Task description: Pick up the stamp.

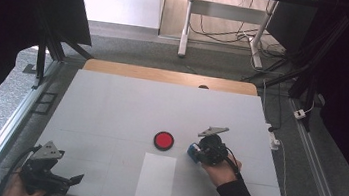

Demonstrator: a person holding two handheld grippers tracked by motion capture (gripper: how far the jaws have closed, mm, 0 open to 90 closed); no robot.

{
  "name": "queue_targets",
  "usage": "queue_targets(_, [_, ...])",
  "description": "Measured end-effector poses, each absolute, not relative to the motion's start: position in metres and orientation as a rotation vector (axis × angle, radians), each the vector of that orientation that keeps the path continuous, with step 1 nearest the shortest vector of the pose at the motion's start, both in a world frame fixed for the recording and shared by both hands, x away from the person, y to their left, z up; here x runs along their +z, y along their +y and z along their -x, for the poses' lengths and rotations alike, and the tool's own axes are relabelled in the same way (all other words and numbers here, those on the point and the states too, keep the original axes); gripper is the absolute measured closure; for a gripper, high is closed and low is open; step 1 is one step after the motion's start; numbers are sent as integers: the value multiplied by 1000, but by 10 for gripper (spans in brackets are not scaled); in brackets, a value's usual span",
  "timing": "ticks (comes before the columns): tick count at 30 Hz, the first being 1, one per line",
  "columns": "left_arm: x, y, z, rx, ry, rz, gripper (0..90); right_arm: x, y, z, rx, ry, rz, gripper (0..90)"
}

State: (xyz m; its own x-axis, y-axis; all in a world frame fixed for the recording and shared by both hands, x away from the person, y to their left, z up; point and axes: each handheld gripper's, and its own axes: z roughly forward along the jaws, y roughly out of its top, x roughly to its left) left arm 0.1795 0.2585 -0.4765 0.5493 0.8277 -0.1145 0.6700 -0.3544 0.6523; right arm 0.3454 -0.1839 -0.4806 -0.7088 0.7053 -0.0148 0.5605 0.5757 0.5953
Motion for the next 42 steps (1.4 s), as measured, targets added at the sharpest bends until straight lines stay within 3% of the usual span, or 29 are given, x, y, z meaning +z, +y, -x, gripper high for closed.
queue_targets(24, [-475, 264, -181, 190, 1146, -2061, 0, -463, -193, -338, 961, 2558, -974, 711])
queue_targets(42, [-475, 265, -182, 195, 1107, -2033, 3, -446, -194, -329, 1050, 2552, -882, 710])
